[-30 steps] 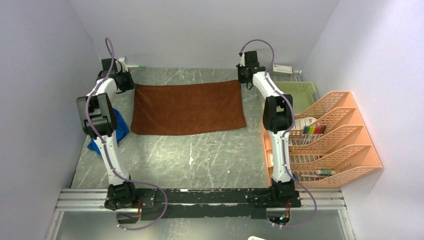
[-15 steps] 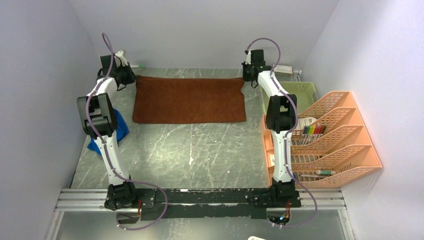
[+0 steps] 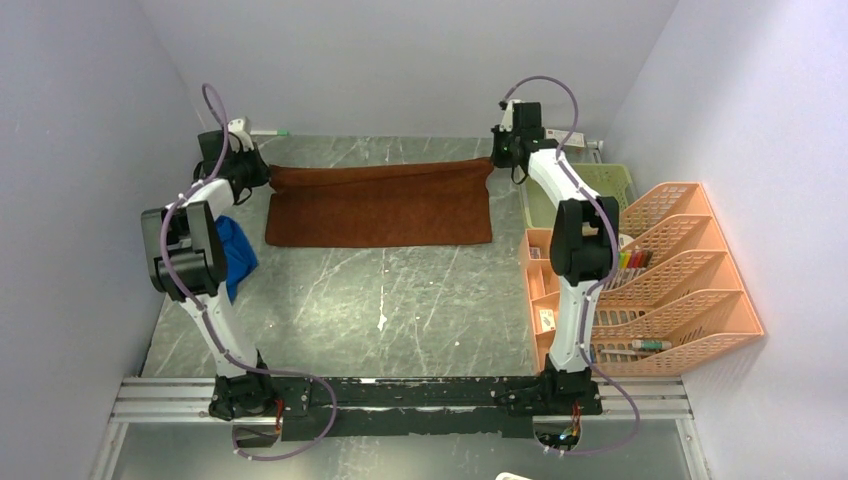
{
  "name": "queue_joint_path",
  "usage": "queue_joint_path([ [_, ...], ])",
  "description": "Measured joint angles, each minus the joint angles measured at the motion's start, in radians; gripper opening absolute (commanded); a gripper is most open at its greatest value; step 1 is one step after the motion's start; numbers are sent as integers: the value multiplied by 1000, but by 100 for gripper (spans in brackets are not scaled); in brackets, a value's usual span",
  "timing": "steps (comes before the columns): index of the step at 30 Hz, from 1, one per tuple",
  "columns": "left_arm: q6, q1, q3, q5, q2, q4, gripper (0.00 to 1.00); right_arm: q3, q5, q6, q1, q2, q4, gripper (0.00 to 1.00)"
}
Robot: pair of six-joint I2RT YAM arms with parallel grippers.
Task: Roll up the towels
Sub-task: Fold the towel at the center of the board.
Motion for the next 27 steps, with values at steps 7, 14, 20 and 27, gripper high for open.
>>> queue_joint_path([
  [7,-12,0,-132,-48,-88,62,7,-161,-17,7,6,-117,72,0],
  [14,-55,2,-298,-99,-155,78,7,-391,-27,21,18,-159,109,0],
  [20,-103,2,-393,-132,-242,86,7,-531,-30,48,22,-262,140,0],
  [27,-165,2,-505,-164,-342,125,7,-623,-18,71,24,-364,192,0],
])
